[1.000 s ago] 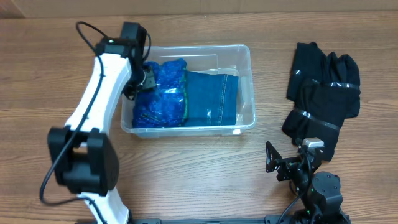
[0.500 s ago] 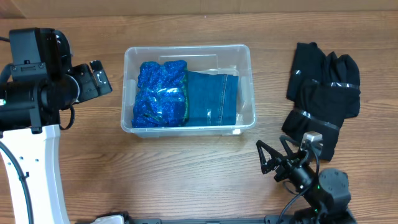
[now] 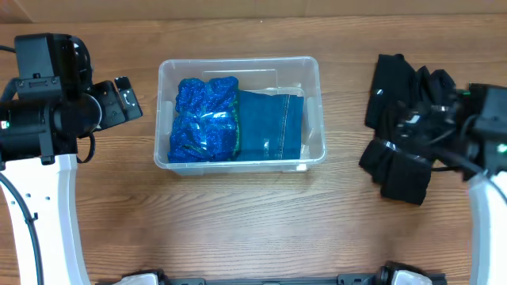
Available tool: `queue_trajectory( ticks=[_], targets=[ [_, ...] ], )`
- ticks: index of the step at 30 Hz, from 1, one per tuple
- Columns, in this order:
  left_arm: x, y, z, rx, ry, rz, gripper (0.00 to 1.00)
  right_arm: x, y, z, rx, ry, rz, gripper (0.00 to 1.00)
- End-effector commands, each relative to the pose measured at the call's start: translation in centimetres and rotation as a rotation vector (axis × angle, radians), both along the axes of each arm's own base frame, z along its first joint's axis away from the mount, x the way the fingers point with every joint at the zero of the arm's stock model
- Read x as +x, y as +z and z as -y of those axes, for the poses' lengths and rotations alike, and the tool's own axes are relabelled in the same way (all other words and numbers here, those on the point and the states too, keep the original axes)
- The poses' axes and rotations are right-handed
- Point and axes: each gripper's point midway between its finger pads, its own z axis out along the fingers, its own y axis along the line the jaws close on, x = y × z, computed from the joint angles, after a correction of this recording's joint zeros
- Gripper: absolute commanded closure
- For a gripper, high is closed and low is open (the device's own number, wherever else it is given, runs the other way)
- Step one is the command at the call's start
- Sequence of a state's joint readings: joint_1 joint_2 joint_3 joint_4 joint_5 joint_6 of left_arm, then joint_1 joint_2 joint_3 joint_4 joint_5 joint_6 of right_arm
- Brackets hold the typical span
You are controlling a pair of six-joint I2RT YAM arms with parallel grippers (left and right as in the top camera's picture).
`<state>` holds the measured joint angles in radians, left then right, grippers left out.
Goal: Pack container
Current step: 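Withdraw the left gripper and grasp a black bundle with the right gripper, then carry the black bundle into the bin's right side and release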
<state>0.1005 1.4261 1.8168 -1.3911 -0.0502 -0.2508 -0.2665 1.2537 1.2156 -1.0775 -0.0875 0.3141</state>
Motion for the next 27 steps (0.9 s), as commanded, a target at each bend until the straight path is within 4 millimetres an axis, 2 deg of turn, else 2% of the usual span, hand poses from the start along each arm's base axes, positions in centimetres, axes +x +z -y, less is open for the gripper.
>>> queue_trajectory(
  ticks=[1,3,5,6,9,11,13,14,15,17,18,20,22,23,26,27],
  targets=[
    [0.1,0.1,-0.3,0.021,-0.006,0.0,0.0,-0.9,-2.9,5.1,0.047,-0.109,-0.085,0.0],
    [0.1,0.1,-0.3,0.021,-0.006,0.0,0.0,-1.5,-6.3,7.3,0.108,-0.18,-0.159,0.0],
    [0.1,0.1,-0.3,0.021,-0.006,0.0,0.0,-1.5,-9.4,8.4,0.144,-0.208,-0.226,0.0],
    [0.1,0.1,-0.3,0.021,-0.006,0.0,0.0,-1.4,-11.4,8.4,0.17,-0.201,-0.266,0.0],
    [0.1,0.1,-0.3,0.021,-0.006,0.0,0.0,-0.8,-15.2,7.0,0.242,-0.119,-0.312,0.0],
    [0.1,0.1,-0.3,0.021,-0.006,0.0,0.0,-1.0,-17.7,6.6,0.259,-0.096,-0.356,0.1],
    [0.1,0.1,-0.3,0.021,-0.006,0.0,0.0,-1.4,-19.0,6.3,0.272,-0.096,-0.372,0.18],
    [0.1,0.0,-0.3,0.02,-0.006,-0.001,0.0,-1.4,-19.3,6.0,0.287,-0.091,-0.364,0.3],
    [0.1,0.0,-0.3,0.02,-0.006,-0.001,0.0,-1.2,-19.1,5.4,0.32,-0.078,-0.35,0.49],
    [0.1,0.0,-0.3,0.02,-0.006,-0.001,0.0,-0.6,-18.3,3.7,0.394,-0.012,-0.302,0.71],
    [0.1,0.0,-0.3,0.02,-0.006,-0.001,0.0,-0.2,-17.5,2.9,0.427,0.025,-0.269,0.77],
    [0.1,0.0,-0.3,0.02,-0.006,-0.001,0.0,1.0,-14.3,0.7,0.48,0.124,-0.156,0.95],
    [0.1,0.0,-0.3,0.02,-0.006,-0.001,0.0,1.4,-11.5,-0.5,0.461,0.172,-0.088,0.96],
    [0.1,0.0,-0.3,0.02,-0.006,-0.001,0.0,1.6,-8.0,-2.1,0.416,0.237,-0.014,0.96],
    [0.1,0.0,-0.3,0.02,-0.006,-0.001,0.0,1.2,0.2,-6.5,0.303,0.398,0.17,0.96],
    [0.1,0.0,-0.3,0.02,-0.006,-0.001,0.0,0.9,3.6,-8.3,0.275,0.441,0.255,0.96]
  ],
)
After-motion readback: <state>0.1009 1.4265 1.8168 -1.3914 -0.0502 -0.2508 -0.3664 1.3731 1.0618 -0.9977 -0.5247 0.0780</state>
